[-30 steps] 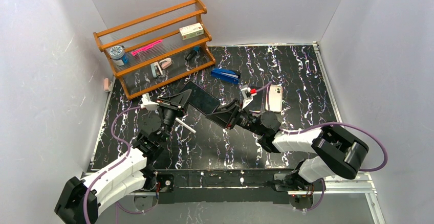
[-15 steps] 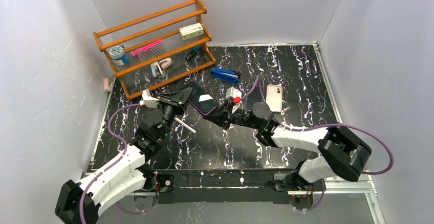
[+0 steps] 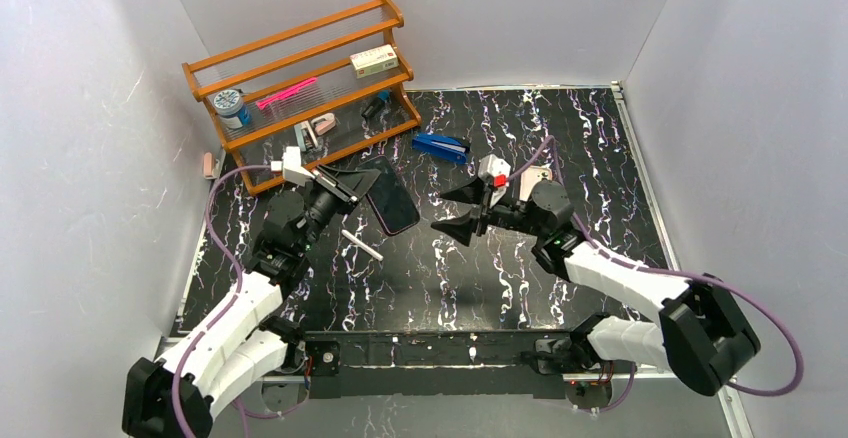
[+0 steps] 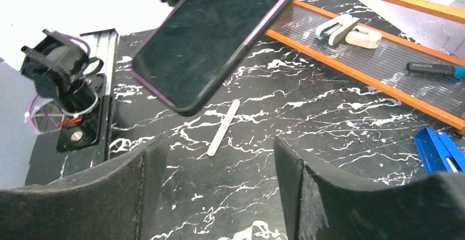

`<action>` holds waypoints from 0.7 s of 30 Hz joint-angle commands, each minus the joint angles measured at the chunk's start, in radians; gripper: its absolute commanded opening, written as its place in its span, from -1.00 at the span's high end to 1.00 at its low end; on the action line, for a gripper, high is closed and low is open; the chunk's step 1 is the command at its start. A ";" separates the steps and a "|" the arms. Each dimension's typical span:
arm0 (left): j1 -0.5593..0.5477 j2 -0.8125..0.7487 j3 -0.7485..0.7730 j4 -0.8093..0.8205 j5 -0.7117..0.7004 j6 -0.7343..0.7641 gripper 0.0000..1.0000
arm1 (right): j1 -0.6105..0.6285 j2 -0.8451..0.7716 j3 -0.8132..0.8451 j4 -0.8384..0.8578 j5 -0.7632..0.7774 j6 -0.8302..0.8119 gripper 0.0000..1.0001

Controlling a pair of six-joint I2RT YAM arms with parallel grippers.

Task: Take the phone out of the phone case
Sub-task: Remove the phone case from the phone.

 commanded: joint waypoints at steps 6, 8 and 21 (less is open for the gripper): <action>0.046 0.072 0.124 0.153 0.414 0.234 1.00 | -0.002 -0.042 0.115 -0.270 -0.230 -0.099 -0.66; 0.046 0.074 0.140 0.164 0.450 0.255 1.00 | -0.001 -0.013 0.137 -0.269 -0.269 -0.082 -0.62; 0.046 0.090 0.153 0.223 0.569 0.261 1.00 | 0.046 0.092 0.238 -0.259 -0.422 -0.038 -0.27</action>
